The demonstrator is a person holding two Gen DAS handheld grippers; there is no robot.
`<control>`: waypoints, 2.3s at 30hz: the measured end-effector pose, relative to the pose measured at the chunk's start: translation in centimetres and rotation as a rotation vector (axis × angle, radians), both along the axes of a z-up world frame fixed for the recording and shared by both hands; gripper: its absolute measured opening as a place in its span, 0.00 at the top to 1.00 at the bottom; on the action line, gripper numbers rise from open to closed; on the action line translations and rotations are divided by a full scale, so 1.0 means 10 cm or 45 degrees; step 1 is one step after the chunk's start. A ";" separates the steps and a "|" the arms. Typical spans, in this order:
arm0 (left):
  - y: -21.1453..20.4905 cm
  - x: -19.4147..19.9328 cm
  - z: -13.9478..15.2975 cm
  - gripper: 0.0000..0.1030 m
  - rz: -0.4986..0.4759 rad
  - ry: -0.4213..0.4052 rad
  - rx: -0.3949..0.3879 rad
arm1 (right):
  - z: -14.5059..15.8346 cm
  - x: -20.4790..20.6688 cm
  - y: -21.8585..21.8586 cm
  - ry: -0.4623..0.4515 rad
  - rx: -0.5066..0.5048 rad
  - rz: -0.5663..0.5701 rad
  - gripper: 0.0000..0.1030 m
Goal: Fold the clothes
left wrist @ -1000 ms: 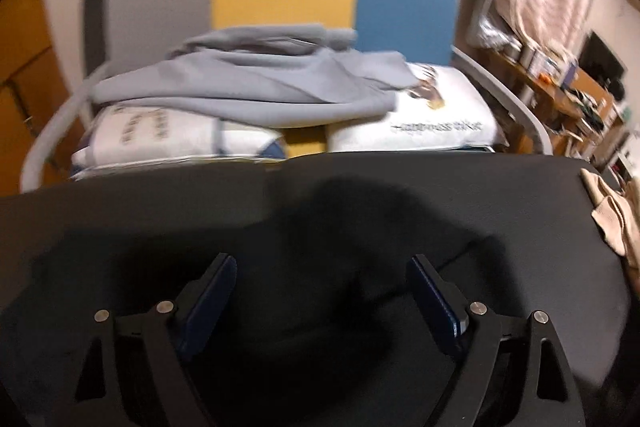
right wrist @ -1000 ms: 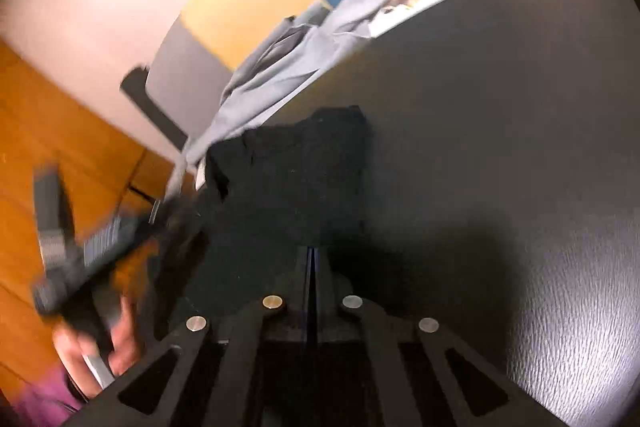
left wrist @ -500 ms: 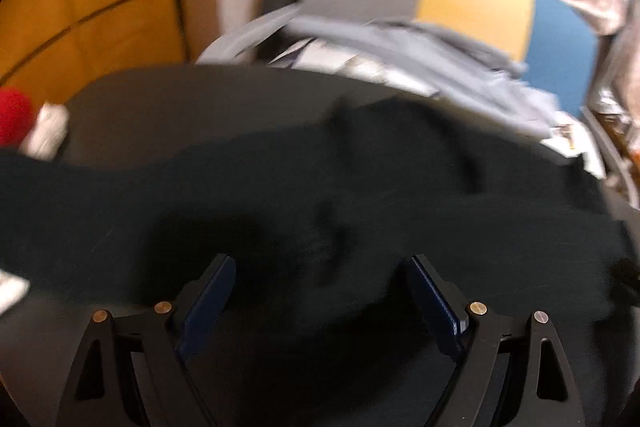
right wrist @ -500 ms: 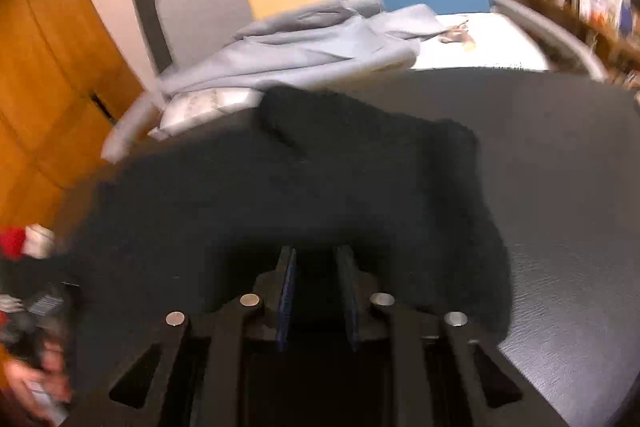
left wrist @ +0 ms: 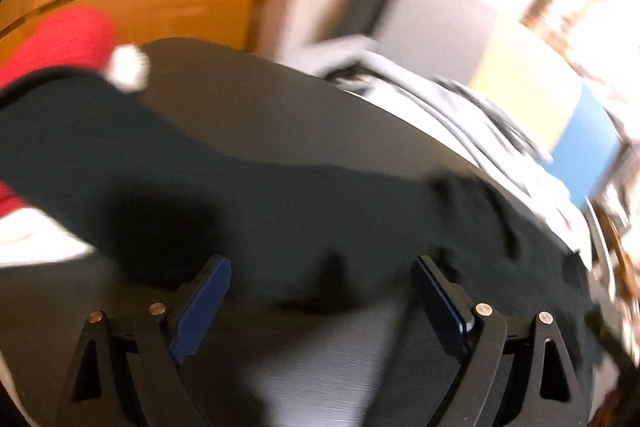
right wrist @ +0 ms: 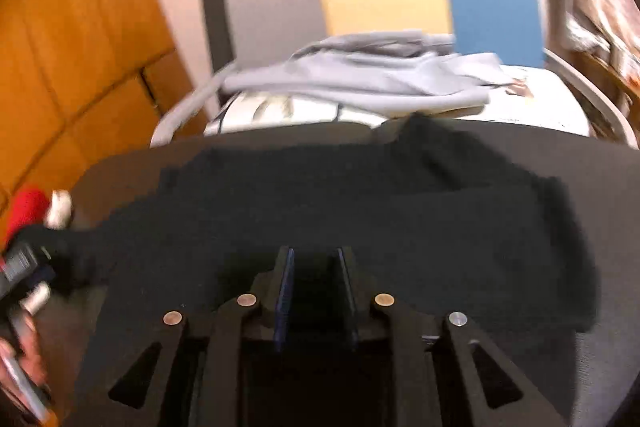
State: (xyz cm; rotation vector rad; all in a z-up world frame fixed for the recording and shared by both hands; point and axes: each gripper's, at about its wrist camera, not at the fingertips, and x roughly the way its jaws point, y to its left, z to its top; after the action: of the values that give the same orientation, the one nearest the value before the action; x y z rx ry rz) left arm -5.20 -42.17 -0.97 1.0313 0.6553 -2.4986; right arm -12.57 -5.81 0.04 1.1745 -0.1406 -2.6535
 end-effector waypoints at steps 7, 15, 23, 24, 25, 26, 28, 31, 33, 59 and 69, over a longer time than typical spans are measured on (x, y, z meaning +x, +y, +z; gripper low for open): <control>-1.20 0.64 0.12 0.10 0.508 0.089 0.163 | -0.22 0.02 -0.06 -0.005 -0.068 -0.067 0.75; -1.67 0.95 0.04 0.10 0.622 0.129 0.226 | -0.24 0.02 0.03 -0.011 -0.158 -0.092 0.75; -1.65 0.87 0.14 0.61 0.571 0.143 0.210 | -0.27 -0.01 0.12 -0.017 -0.240 -0.095 0.75; -1.64 0.87 0.17 0.68 0.575 0.144 0.197 | -0.28 -0.01 0.13 -0.017 -0.252 -0.096 0.75; -1.62 0.88 0.21 0.75 0.575 0.144 0.178 | -0.28 -0.01 0.15 -0.018 -0.263 -0.097 0.75; -1.59 0.90 0.27 0.79 0.570 0.141 0.154 | -0.29 -0.01 0.16 -0.019 -0.274 -0.097 0.75; -1.52 0.91 0.37 0.87 0.555 0.138 0.108 | -0.30 -0.02 0.18 -0.021 -0.297 -0.098 0.75; -1.43 0.92 0.56 0.88 0.537 0.176 0.048 | -0.31 -0.03 0.22 -0.023 -0.332 -0.100 0.75; -1.39 0.88 0.67 0.88 0.526 0.196 0.030 | -0.32 -0.03 0.24 -0.025 -0.355 -0.101 0.75; -1.23 1.05 0.49 0.87 0.500 0.279 0.157 | -0.37 -0.05 0.35 -0.028 -0.464 -0.097 0.75; -1.58 1.15 0.52 0.11 0.673 0.270 -0.057 | -0.37 -0.06 0.36 -0.028 -0.468 -0.096 0.75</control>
State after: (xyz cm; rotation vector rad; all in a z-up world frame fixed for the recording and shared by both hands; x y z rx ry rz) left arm 6.34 -57.99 4.22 0.4921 0.8061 -2.1508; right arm -13.21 -2.20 -3.70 1.0913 -0.6567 -2.5288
